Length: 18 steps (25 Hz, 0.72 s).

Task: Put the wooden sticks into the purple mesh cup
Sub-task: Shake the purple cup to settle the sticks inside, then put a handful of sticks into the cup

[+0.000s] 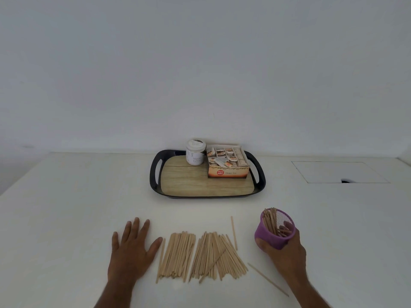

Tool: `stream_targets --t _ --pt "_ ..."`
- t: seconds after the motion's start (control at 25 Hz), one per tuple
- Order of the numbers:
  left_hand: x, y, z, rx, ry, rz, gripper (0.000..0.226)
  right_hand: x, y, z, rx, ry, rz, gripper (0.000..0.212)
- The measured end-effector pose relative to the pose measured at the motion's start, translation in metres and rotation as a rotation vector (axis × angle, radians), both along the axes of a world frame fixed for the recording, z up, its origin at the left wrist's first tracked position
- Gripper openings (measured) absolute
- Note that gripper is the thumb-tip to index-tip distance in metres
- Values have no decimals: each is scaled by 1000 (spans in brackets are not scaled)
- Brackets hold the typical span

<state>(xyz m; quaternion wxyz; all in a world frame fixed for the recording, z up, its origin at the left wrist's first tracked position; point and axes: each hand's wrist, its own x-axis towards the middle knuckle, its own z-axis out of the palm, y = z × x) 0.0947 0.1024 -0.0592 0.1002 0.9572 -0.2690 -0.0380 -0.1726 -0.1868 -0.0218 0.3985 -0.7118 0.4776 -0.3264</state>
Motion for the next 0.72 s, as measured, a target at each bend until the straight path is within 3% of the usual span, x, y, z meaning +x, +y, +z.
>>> stream_targets --t 0.12,0.2,0.32,0.44,0.56,0.64,0.72 --pt "0 0 1 3 14 2 99 -4 3 2 29 21 31 110" --pt "1 0 1 -5 31 -5 99 -10 9 2 7 15 14 106" --pt "2 0 4 -23 67 -2 84 -29 18 -3 -111 22 -56 74" --pt "4 -5 7 -152 118 58 63 -50 26 -17 -343 159 101 35" --pt "-1 -20 17 -373 37 125 41 -54 31 -29 -496 425 330 22" --pt "-12 -39 32 -466 -55 61 24 -44 32 -29 -486 502 351 19" --pt "-30 -58 51 -513 -33 -68 15 -29 33 -23 -453 550 310 11"
